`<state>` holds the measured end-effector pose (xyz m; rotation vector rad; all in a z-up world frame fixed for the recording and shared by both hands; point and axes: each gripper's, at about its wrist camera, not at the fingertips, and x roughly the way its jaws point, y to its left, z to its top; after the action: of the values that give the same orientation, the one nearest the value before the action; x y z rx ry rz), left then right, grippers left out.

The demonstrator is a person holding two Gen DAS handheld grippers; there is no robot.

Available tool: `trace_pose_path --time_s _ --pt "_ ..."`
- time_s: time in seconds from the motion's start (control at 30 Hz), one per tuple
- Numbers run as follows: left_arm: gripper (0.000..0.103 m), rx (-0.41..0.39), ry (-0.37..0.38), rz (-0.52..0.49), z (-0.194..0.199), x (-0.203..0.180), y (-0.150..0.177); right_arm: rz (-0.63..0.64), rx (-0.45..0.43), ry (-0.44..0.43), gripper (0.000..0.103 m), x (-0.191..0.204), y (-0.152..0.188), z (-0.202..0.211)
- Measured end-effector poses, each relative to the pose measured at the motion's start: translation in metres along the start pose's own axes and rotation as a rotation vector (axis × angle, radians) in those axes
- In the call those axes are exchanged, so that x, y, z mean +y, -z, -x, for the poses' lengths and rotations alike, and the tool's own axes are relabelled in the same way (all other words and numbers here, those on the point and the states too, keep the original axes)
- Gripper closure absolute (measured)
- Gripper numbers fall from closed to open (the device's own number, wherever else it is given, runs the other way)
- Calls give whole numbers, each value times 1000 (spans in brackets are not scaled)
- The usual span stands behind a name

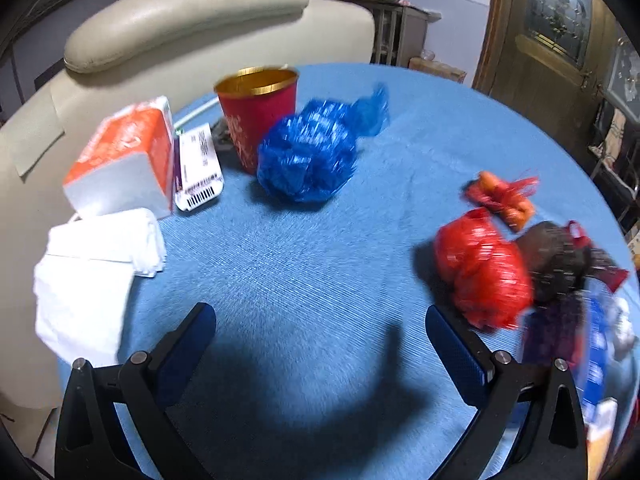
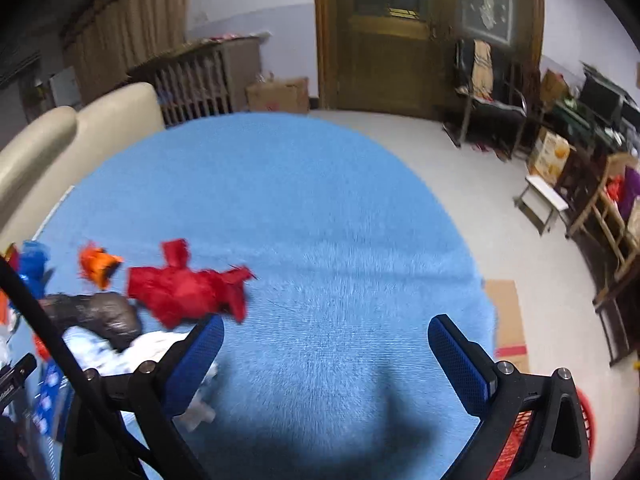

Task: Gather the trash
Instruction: 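Move both grippers over the table toward the pile of trash, then grasp the white-and-red cardboard box with the right gripper while left approaches clear container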

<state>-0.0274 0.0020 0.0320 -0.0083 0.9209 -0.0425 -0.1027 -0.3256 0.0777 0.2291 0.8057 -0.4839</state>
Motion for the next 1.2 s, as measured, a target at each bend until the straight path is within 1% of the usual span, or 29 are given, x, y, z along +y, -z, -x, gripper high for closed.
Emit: trace_pose_path --time_s 0.13,0.27,0.37,0.43,0.5,0.6,0.7,0.9,1.0,1.2 --pt "0 -50 27 -6 36 -6 5 29 -31 -58 0 0 8 34" --pt "0 -74 65 -26 67 -13 18 80 -58 -103 0 7 31 67" --pt "0 -80 91 -41 82 -21 29 88 -43 -138 0 13 50 81" --pt "0 -86 101 -48 88 -25 35 81 -36 -146 0 13 63 89" --pt "0 -101 103 -45 98 -24 41 65 -17 -186 0 14 77 98" --pt "0 -111 86 -40 106 -18 52 86 -2 -236 0 27 95 110" --pt "0 -117 65 -39 112 -11 62 117 3 -255 0 42 108 114" --pt "0 -108 48 -29 115 4 73 167 12 -293 0 68 121 117" --pt "0 -108 54 -16 117 9 75 185 3 -294 0 76 124 121" --pt "0 -119 61 -19 123 8 77 199 -22 -288 0 78 127 131"
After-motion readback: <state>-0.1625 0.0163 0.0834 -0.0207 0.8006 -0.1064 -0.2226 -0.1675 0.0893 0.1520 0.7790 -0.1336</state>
